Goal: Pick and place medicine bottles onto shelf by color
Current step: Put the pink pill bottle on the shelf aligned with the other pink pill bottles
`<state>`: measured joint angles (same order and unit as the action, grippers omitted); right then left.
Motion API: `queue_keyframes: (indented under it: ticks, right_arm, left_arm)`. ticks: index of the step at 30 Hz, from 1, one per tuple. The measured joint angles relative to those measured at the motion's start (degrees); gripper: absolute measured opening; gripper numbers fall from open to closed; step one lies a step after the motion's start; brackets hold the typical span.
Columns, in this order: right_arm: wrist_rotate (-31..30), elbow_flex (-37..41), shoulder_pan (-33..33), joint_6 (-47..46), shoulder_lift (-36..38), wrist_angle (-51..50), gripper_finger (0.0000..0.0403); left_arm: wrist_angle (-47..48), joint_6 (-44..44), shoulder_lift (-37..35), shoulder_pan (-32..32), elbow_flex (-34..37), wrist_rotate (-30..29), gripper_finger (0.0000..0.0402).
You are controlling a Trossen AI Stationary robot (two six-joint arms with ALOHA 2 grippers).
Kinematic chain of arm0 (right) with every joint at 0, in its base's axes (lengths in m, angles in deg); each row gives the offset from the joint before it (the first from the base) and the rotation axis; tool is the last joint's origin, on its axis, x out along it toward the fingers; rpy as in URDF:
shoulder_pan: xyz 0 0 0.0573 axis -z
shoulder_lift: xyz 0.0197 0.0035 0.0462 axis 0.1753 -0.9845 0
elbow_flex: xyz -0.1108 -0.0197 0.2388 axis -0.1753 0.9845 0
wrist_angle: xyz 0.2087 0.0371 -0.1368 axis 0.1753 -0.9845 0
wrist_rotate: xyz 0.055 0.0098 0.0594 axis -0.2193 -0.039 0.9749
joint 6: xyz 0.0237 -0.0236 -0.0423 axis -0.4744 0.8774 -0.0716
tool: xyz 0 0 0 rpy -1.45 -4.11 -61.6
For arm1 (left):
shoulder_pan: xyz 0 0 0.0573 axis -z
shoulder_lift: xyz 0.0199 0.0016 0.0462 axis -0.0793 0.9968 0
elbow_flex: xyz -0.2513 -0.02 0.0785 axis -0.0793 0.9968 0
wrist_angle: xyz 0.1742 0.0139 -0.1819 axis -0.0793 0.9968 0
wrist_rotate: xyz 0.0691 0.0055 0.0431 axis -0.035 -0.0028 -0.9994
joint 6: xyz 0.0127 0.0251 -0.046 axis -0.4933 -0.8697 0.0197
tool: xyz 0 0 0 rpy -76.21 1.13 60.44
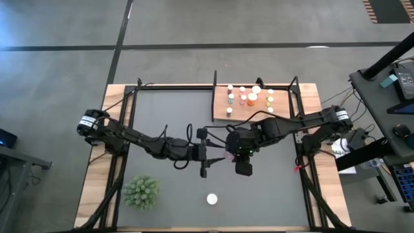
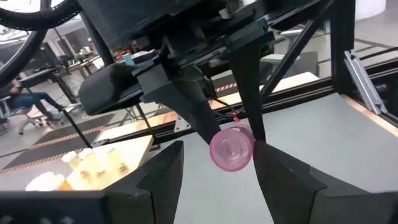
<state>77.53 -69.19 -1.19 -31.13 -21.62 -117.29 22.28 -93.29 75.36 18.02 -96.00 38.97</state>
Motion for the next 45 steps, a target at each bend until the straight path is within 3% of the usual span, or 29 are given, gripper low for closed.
queue_keyframes:
  ticks: [6, 21, 34, 45]
  right_arm:
    - [-0.25, 0.0, -0.02, 0.28, 0.01, 0.32, 0.0109]
    - [-0.27, 0.0, -0.02, 1.64, 0.02, 2.8, 0.0109]
    - [-0.45, 0.0, -0.02, 2.32, 0.02, 2.51, 0.0109]
    - [-0.23, 0.0, -0.07, 1.46, 0.11, 2.5, 0.0124]
  left_arm:
    - [0.15, 0.02, 0.15, -0.01, -0.1, 3.23, 0.0178]
    - [0.15, 0.0, 0.33, -0.35, -0.26, 3.23, 0.0177]
    - [0.24, 0.09, 0.33, -0.31, -0.15, 4.16, 0.0081]
    - [0.14, -0.02, 0.33, -0.35, -0.07, 5.97, 0.0093]
